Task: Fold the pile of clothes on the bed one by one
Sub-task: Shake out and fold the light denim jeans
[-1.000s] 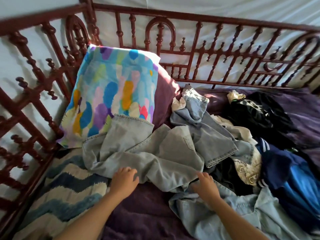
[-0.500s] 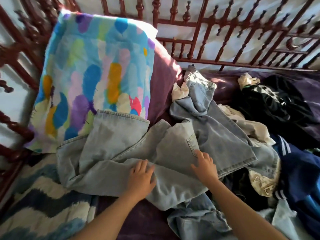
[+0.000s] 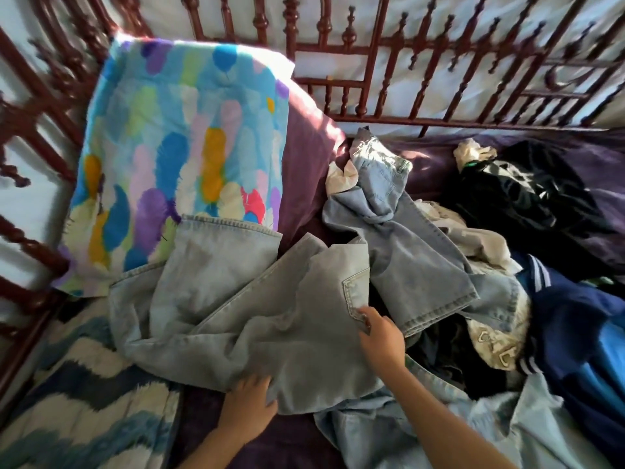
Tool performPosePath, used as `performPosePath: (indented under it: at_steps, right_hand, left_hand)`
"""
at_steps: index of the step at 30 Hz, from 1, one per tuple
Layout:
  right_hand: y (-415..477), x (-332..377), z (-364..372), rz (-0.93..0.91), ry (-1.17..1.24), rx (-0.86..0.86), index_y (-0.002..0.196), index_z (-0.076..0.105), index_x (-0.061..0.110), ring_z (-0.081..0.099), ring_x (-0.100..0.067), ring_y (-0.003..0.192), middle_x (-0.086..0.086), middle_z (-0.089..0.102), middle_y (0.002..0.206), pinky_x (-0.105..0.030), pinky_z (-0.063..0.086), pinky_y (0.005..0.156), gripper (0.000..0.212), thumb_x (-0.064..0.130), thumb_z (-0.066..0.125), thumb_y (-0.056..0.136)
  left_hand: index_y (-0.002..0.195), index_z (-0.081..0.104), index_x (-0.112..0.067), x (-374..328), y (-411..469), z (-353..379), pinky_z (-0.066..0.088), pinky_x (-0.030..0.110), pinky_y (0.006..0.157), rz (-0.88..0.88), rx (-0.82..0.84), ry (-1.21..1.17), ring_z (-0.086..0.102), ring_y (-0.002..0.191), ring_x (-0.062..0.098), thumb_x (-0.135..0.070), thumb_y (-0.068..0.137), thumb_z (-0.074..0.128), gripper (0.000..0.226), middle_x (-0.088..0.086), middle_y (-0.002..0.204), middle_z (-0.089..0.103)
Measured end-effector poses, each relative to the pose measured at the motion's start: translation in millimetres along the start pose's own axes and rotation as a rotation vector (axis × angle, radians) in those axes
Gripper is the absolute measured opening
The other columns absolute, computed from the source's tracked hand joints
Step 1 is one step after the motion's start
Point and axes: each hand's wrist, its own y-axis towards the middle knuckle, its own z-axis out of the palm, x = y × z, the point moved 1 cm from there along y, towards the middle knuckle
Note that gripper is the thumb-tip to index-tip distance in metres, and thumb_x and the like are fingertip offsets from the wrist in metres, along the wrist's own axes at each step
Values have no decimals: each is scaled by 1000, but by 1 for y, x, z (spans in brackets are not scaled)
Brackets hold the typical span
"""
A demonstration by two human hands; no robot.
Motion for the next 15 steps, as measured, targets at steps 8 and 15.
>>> performPosePath:
  at_steps: [8,15]
  right_hand:
    - [-144,13,-8,-665,-138,-282,67,74,24,55,-10,46,13,57,52,-16,39,40,18,13,67,54]
    - [-212,-1,16,-877,-244,-323,57,70,29,54,-6,47,13,52,49,-16,40,45,42,29,42,89]
  left_hand:
    - [139,37,-6,-34,-52,-45,32,38,110,46,-266,-926,40,132,23,-26,95,52,51,11,141,42]
    - [145,29,-10,-52,-93,-69,32,40,106,115,-607,-645,35,133,27,-38,77,74,86,13,144,38]
